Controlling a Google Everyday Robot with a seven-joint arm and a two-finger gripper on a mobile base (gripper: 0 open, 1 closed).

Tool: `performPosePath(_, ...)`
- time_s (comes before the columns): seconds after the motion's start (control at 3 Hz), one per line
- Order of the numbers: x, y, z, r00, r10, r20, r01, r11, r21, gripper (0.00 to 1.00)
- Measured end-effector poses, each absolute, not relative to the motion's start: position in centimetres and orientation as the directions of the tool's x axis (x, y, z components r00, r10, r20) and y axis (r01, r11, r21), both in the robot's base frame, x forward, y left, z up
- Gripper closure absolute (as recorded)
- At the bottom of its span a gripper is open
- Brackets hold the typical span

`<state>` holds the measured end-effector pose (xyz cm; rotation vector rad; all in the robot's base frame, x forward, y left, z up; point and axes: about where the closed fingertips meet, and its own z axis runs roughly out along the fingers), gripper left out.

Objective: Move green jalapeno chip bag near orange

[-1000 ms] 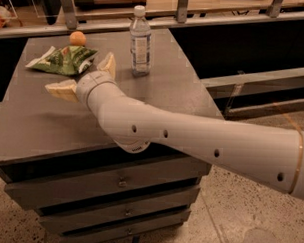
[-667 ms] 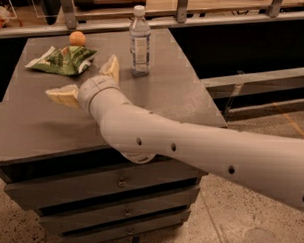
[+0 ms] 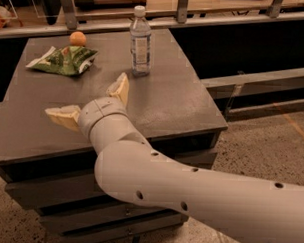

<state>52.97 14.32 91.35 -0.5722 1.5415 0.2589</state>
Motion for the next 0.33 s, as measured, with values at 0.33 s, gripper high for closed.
performPosePath(0.33,52.97,14.36,91.37,0.036,-0.194,-0.98,-0.504,0.844,-0.185,0.0)
